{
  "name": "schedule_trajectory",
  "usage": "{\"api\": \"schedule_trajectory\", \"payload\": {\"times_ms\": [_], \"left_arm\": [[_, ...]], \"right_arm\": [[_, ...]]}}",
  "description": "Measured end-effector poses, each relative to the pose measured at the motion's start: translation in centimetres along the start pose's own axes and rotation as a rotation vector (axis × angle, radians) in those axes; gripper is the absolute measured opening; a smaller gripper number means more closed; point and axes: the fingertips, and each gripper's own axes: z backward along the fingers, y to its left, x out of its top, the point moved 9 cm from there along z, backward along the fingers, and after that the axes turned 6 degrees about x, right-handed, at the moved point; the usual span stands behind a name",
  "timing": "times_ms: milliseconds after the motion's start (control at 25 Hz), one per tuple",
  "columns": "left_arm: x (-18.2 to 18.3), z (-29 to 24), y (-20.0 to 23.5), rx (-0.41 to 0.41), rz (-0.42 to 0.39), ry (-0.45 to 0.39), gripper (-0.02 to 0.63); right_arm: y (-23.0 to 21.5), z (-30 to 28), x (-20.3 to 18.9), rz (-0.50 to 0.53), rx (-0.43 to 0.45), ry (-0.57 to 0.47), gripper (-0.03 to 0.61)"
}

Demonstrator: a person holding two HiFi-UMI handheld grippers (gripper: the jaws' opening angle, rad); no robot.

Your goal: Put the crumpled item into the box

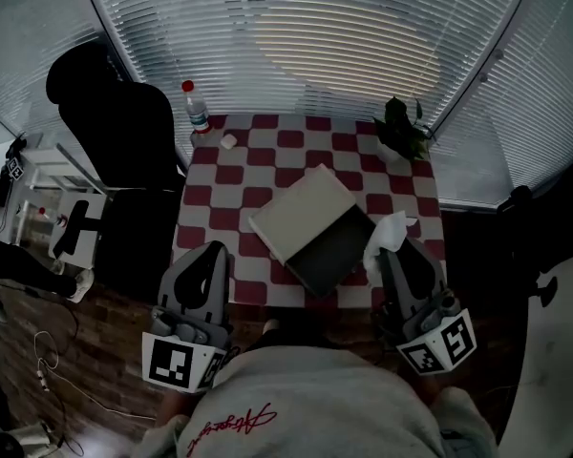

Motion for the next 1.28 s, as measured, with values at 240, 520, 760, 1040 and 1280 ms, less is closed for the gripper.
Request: {"api": "schedule_trajectory", "payload": {"times_ms": [240,520,760,1040,1280], "left_arm": [[-0.2,0.4,-0.1,0.013,0.006,0.009,0.020],[-0.3,1.3,0.2,0.035,0.004,0.018,0.020],[-0.4,1.8,0.3,0.054,0.003,0.018,0.020],[-0.2,2.2,0.5,0.069,-0.008,0.022,0.020],[0.0,2.4,0.4,0.090,-0.010,0.030,0.020]], "right_arm": [[0.2,-0.2,-0.7,-0.018,0.010,0.020,0.078],[0.3,-0.7,-2.0,-0.032,0.015,0.053,0.078],[0.2,-1.0,-2.8,-0.022,0.016,0.074,0.078],[0.3,-1.3,-3.9,0.020,0.016,0.111,0.078],[-0.2,-1.6,-5.0,0.021,0.016,0.140,0.078]]}}
